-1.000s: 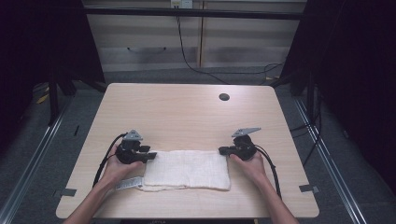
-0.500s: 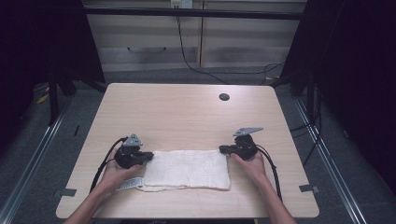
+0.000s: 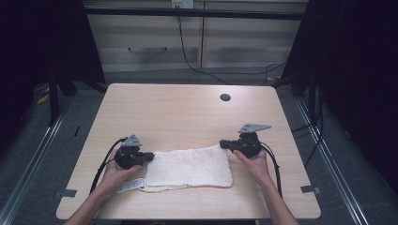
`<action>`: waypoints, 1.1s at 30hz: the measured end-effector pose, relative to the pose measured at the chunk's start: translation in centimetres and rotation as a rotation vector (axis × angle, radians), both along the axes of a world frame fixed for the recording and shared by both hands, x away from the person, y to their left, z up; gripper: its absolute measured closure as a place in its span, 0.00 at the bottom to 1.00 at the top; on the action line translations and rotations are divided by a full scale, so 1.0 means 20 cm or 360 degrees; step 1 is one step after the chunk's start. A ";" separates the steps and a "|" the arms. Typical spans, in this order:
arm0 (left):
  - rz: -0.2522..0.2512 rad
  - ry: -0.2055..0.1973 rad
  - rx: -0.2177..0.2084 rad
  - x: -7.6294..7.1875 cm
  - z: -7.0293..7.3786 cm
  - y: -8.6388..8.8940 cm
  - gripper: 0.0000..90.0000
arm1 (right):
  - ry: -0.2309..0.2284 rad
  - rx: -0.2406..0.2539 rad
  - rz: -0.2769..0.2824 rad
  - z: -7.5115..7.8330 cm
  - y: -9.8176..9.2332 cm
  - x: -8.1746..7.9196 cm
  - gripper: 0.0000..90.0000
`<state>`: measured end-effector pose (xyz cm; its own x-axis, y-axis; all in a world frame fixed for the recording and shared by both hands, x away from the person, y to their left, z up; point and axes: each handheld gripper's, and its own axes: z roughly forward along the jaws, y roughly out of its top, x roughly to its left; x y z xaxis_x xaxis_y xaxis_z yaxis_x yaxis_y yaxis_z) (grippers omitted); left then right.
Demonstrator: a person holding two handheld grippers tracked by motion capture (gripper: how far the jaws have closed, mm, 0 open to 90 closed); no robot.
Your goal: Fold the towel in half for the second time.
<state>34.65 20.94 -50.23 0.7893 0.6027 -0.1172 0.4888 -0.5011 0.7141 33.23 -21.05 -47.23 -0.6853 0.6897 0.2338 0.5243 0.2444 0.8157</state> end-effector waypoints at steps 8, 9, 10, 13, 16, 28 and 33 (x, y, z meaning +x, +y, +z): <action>-0.0006 -0.0019 0.0030 0.00 0.00 -0.01 0.95 | -0.0068 0.0002 0.0050 0.06 0.01 -0.05 0.98; 0.0001 -0.0019 0.0038 -0.01 0.01 -0.01 0.95 | -0.0073 0.0001 0.0062 0.06 0.01 -0.06 0.98; 0.0005 -0.0025 0.0045 -0.01 0.01 -0.01 0.95 | -0.0082 -0.0001 0.0067 0.07 0.02 -0.06 0.98; 0.0025 -0.0042 0.0075 -0.02 0.01 -0.02 0.95 | -0.0099 0.0007 0.0090 0.09 0.03 -0.09 0.98; 0.0035 -0.0036 0.0068 -0.02 0.01 -0.02 0.95 | -0.0121 0.0005 0.0114 0.11 0.04 -0.12 0.98; 0.0080 -0.0047 0.0076 -0.03 0.01 -0.03 0.95 | -0.0122 0.0008 0.0266 0.14 0.10 -0.29 0.98; 0.0097 -0.0039 0.0079 -0.04 0.01 -0.04 0.95 | -0.0068 -0.0021 0.0313 0.10 0.10 -0.38 0.98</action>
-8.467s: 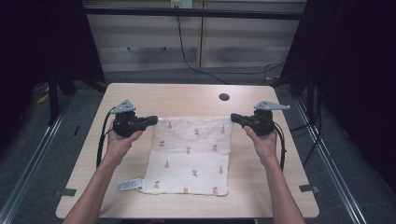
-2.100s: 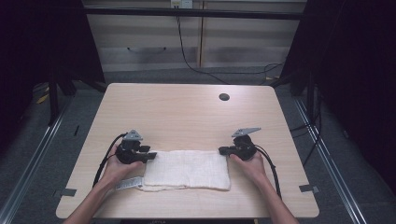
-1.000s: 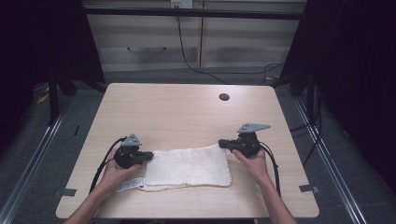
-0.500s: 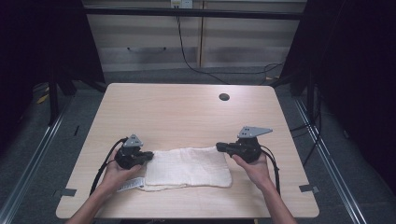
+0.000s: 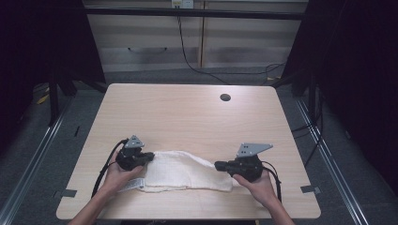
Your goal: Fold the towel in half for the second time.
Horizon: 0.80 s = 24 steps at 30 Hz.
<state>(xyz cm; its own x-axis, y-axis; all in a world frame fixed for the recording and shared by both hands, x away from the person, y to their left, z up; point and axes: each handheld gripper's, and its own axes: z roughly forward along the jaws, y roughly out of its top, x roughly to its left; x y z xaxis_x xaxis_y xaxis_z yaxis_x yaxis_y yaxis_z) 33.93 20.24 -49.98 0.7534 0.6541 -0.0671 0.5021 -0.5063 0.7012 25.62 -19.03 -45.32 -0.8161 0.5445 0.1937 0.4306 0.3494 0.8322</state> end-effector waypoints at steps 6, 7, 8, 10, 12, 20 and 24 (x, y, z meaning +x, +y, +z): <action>0.0013 0.0003 -0.0005 0.00 0.00 0.00 0.95 | 0.0107 -0.0077 0.0054 -0.09 0.00 -0.08 0.98; 0.0009 -0.0001 -0.0002 0.00 0.00 0.00 0.95 | 0.0125 -0.0080 0.0060 -0.11 0.00 -0.08 0.98; 0.0010 -0.0001 -0.0001 0.00 0.00 0.00 0.95 | 0.0151 -0.0093 0.0067 -0.13 0.01 -0.09 0.98; 0.0011 -0.0001 0.0000 0.00 0.00 0.00 0.95 | 0.0179 -0.0137 0.0090 -0.16 0.03 -0.09 0.98; 0.0002 0.0001 -0.0002 0.00 0.00 0.00 0.95 | 0.0185 -0.0154 0.0117 -0.17 0.04 -0.10 0.98; 0.0003 0.0037 -0.0039 0.02 0.00 0.00 0.95 | 0.0264 -0.0238 0.0125 -0.22 0.07 -0.08 0.98; -0.0006 0.0024 -0.0067 0.03 0.01 -0.01 0.95 | 0.0280 -0.0223 0.0082 -0.23 0.06 -0.04 0.98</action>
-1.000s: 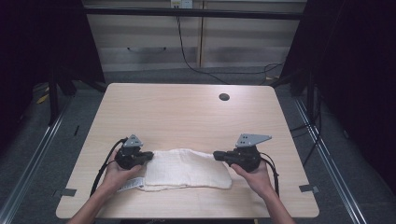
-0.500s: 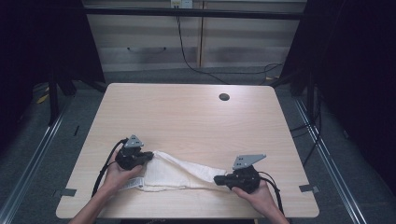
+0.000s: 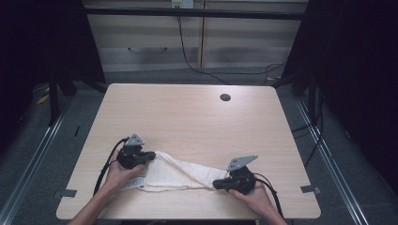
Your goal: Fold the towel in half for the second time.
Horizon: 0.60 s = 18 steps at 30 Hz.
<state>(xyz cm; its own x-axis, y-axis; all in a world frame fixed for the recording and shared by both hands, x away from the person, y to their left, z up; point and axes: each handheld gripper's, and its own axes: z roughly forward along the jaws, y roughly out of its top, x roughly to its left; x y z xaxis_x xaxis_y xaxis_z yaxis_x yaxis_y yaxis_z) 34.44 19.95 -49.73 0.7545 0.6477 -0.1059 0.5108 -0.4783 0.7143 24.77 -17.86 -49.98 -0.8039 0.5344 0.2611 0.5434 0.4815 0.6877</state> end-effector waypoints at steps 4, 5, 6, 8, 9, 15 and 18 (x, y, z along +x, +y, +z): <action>0.0011 -0.0040 -0.0093 0.00 0.05 -0.01 0.95 | -0.0015 -0.0037 -0.0053 0.00 -0.02 0.05 0.98; 0.0013 -0.0051 -0.0114 0.00 0.06 -0.01 0.95 | -0.0019 -0.0046 -0.0070 0.01 -0.03 0.06 0.98; 0.0017 -0.0054 -0.0133 -0.01 0.07 -0.01 0.95 | -0.0003 -0.0051 -0.0097 0.01 -0.04 0.07 0.98; 0.0019 -0.0079 -0.0154 -0.01 0.09 0.00 0.95 | 0.0008 -0.0056 -0.0128 0.01 -0.06 0.09 0.98; 0.0022 -0.0083 -0.0172 -0.02 0.10 -0.01 0.95 | -0.0001 -0.0066 -0.0143 0.01 -0.06 0.09 0.98; -0.0006 -0.0187 -0.0251 -0.02 0.20 -0.04 0.95 | -0.0023 -0.0111 -0.0209 0.02 -0.09 0.13 0.98; -0.0053 -0.0250 -0.0274 -0.05 0.25 -0.08 0.95 | -0.0018 -0.0115 -0.0245 0.02 -0.10 0.14 0.98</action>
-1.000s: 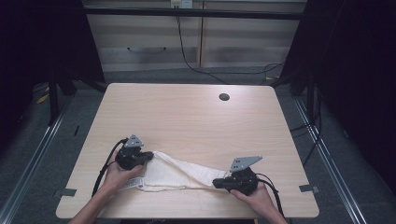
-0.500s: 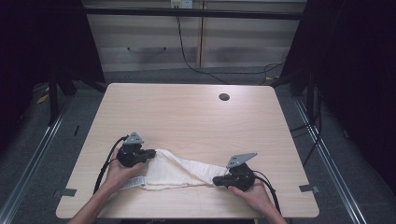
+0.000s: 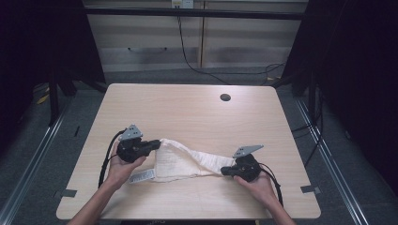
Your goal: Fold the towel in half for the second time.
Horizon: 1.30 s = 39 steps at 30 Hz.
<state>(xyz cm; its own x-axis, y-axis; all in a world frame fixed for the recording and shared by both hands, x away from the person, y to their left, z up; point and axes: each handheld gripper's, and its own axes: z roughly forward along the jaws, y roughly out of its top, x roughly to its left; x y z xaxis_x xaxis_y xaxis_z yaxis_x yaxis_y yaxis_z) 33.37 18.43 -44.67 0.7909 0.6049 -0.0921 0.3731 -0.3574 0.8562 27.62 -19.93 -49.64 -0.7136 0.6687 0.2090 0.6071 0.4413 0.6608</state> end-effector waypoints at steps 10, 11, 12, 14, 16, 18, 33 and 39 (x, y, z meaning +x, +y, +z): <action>-0.0201 -0.0130 0.0073 -0.18 0.06 -0.08 0.95 | -0.0013 0.0012 -0.0038 -0.01 -0.02 0.01 0.98; -0.0221 -0.0140 0.0097 -0.20 0.06 -0.08 0.95 | -0.0014 0.0015 -0.0041 -0.01 -0.02 0.01 0.98; -0.0242 -0.0140 0.0110 -0.22 0.05 -0.08 0.95 | -0.0016 0.0015 -0.0045 -0.01 -0.02 0.01 0.98; -0.0256 -0.0133 0.0140 -0.25 0.03 -0.07 0.95 | -0.0015 0.0017 -0.0046 -0.01 -0.02 0.01 0.98; -0.0279 -0.0109 0.0158 -0.27 0.01 -0.06 0.95 | -0.0016 0.0012 -0.0049 -0.01 -0.01 0.00 0.98; -0.0304 -0.0086 0.0189 -0.30 -0.02 -0.05 0.95 | -0.0017 0.0005 -0.0051 -0.01 -0.01 0.00 0.98; -0.0389 0.0084 0.0413 -0.37 -0.23 -0.02 0.97 | -0.0073 -0.0036 -0.0045 0.00 -0.02 -0.02 0.98; -0.0356 0.0085 0.0398 -0.34 -0.25 -0.02 0.97 | -0.0089 -0.0070 -0.0107 0.01 -0.09 -0.05 0.98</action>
